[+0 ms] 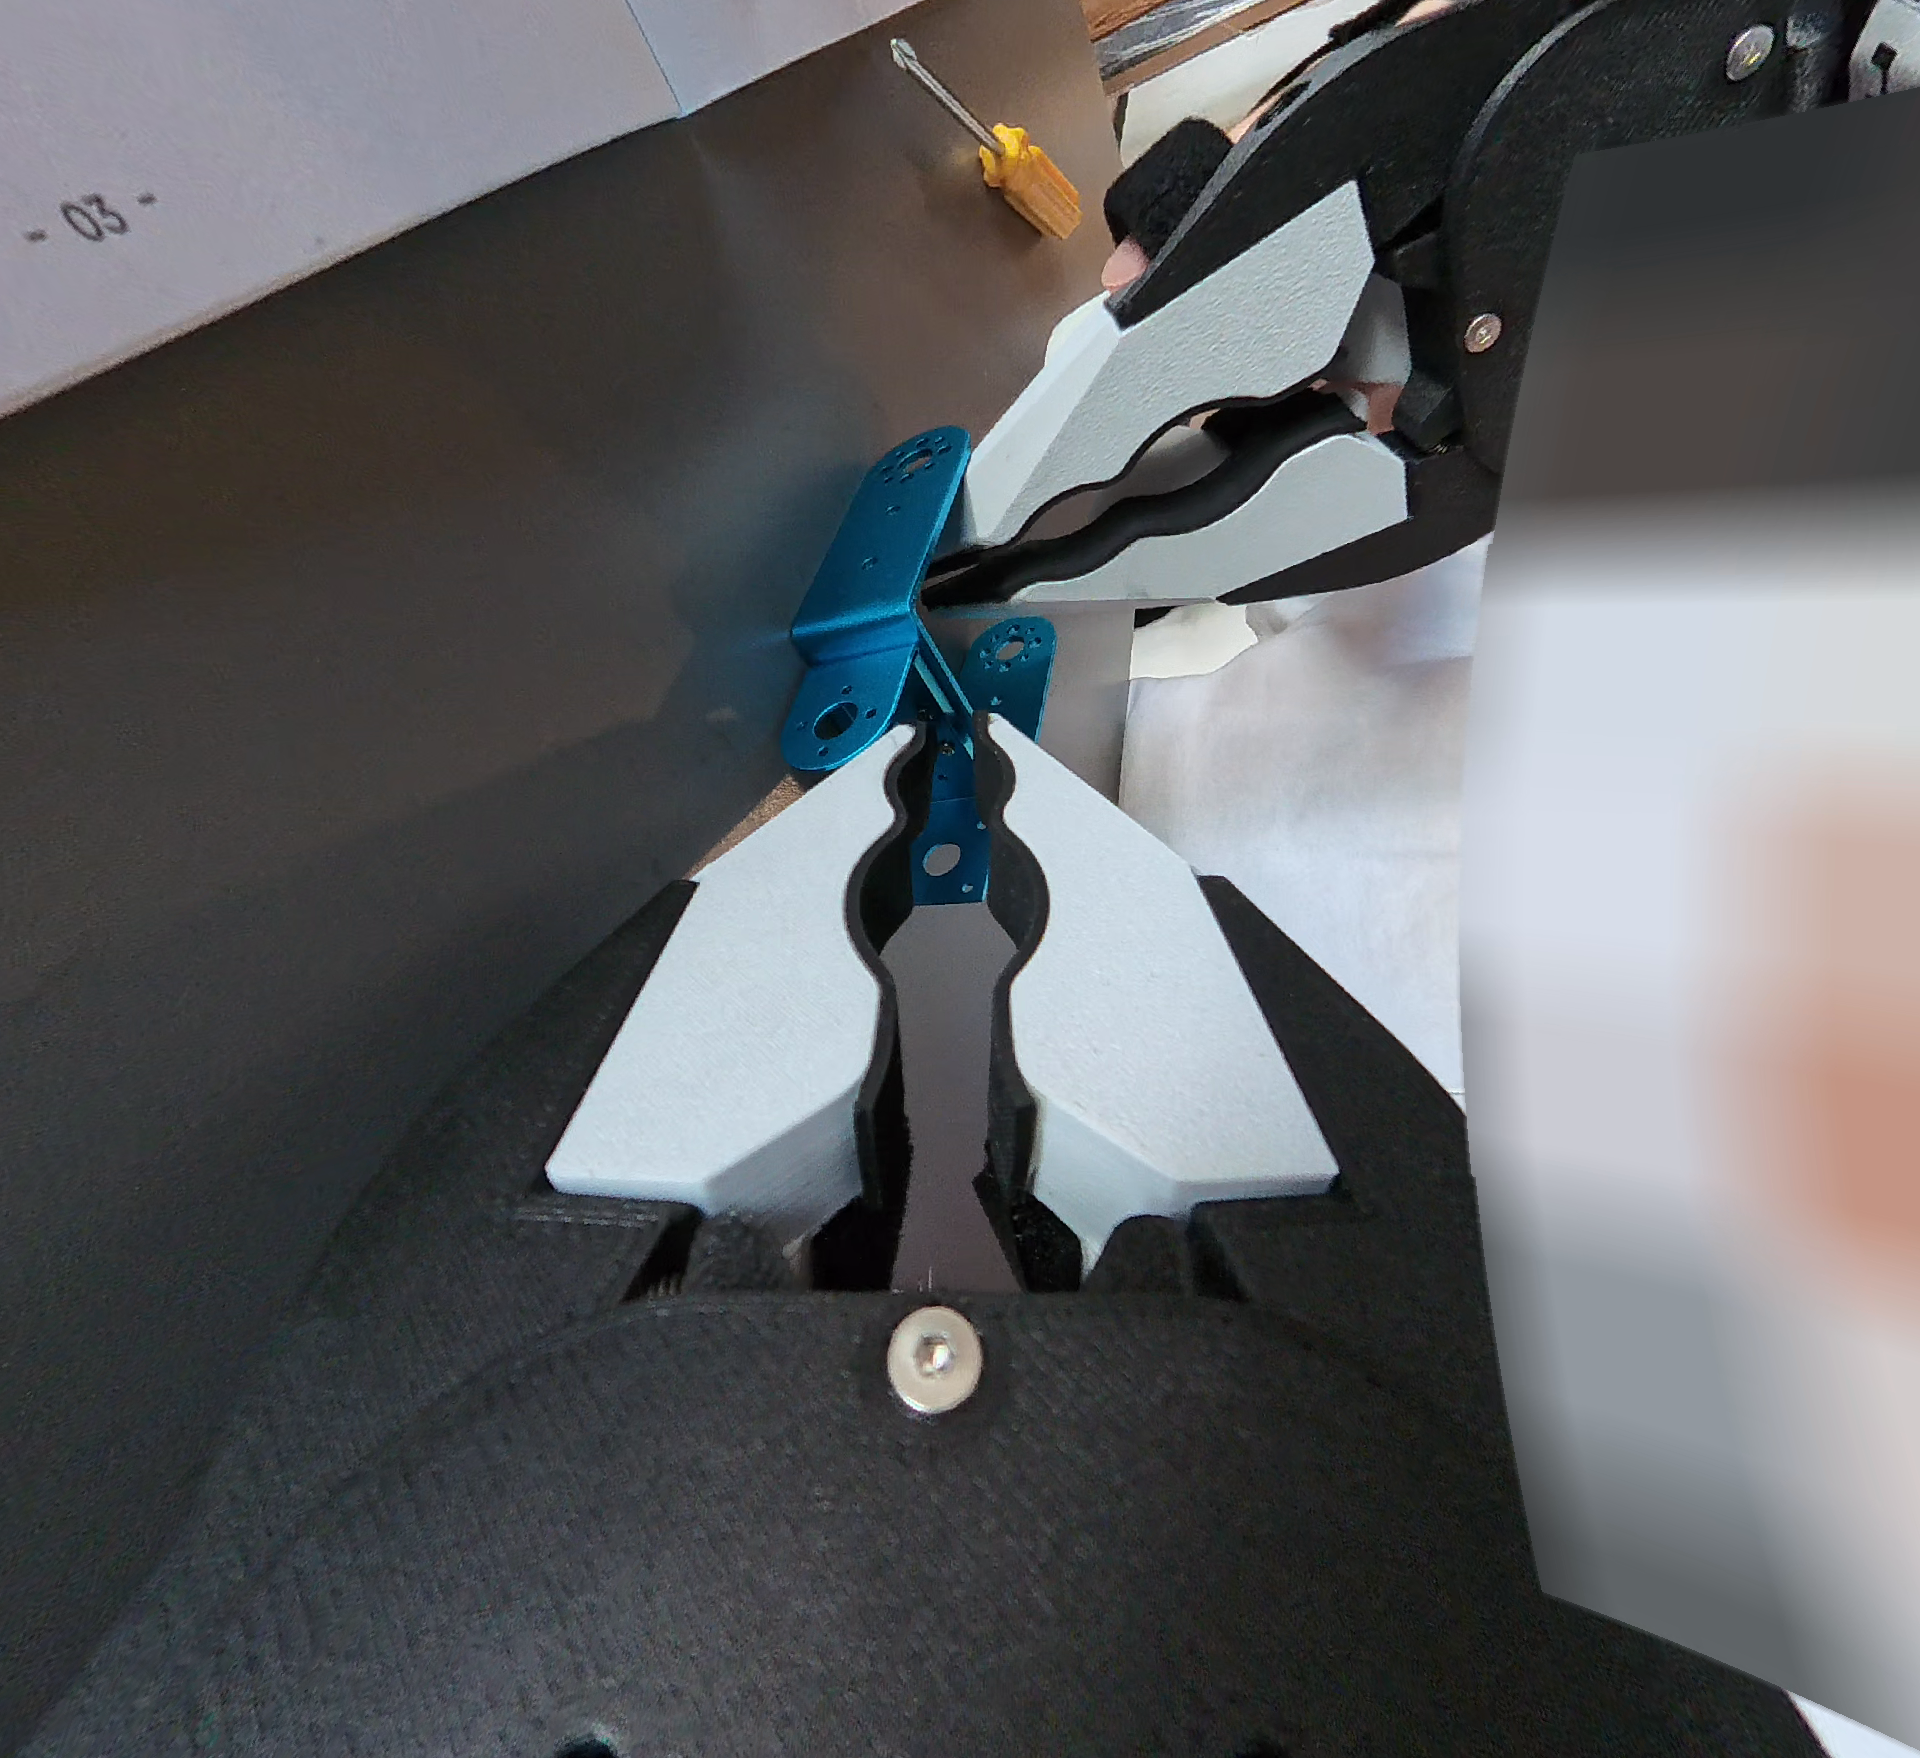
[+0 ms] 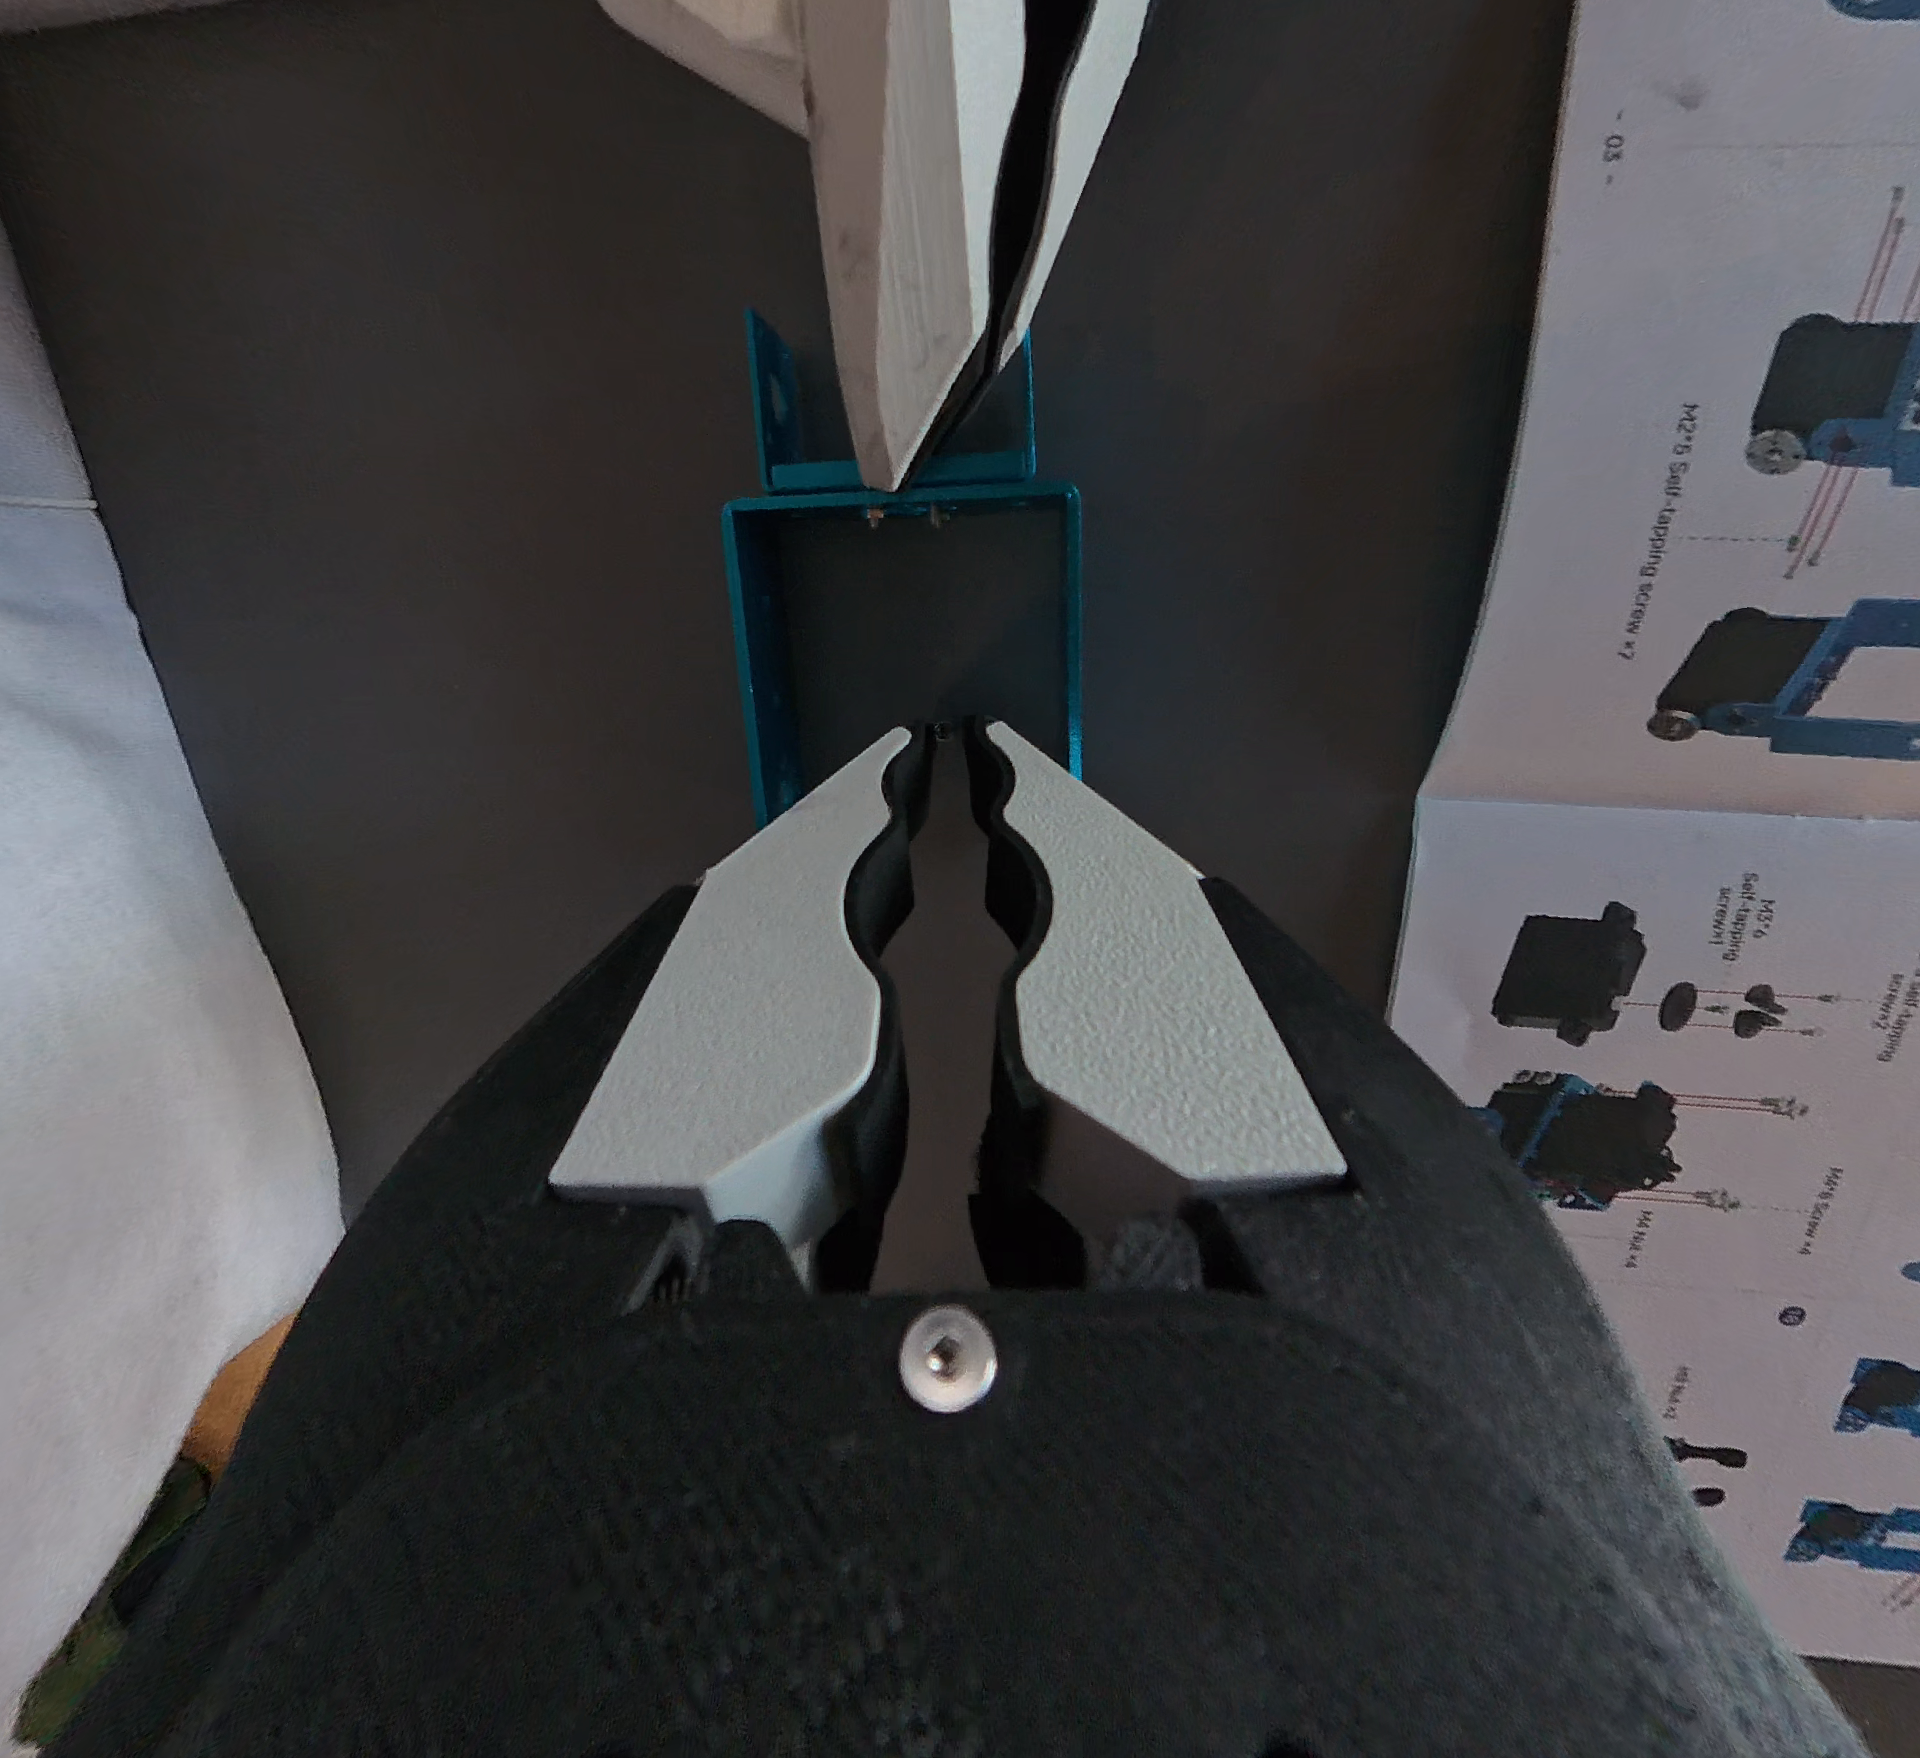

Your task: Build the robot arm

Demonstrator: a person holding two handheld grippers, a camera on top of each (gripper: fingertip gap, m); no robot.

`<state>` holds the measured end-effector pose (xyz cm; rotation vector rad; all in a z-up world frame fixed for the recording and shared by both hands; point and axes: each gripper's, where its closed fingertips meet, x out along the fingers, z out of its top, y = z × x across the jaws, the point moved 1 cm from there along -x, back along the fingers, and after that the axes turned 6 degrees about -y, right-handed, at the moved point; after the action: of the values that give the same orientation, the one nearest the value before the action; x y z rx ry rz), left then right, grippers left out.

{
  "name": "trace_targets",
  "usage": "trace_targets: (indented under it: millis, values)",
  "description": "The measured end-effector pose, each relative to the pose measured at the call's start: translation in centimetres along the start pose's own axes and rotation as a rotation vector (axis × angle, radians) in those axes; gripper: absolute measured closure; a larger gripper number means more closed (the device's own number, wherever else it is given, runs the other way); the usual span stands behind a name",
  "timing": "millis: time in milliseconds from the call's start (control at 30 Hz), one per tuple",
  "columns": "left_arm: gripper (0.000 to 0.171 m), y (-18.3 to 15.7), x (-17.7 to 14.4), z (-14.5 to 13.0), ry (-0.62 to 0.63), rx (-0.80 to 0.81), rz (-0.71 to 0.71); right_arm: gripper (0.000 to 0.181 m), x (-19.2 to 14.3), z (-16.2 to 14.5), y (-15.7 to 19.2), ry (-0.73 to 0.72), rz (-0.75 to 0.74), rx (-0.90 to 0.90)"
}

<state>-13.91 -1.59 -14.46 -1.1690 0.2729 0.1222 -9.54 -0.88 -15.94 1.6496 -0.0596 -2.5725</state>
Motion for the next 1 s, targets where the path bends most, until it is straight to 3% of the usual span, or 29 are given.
trace_targets:
  millis: [400,1000]
  values:
    - [0.167,0.00,-0.01,-0.02,0.002,-0.004,-0.005,0.173,0.19,-0.12,0.21,0.020,0.013,-0.230]
    - [0.167,-0.03,0.00,-0.04,0.003,-0.004,-0.005,0.178,0.22,-0.21,0.23,0.046,0.037,-0.268]
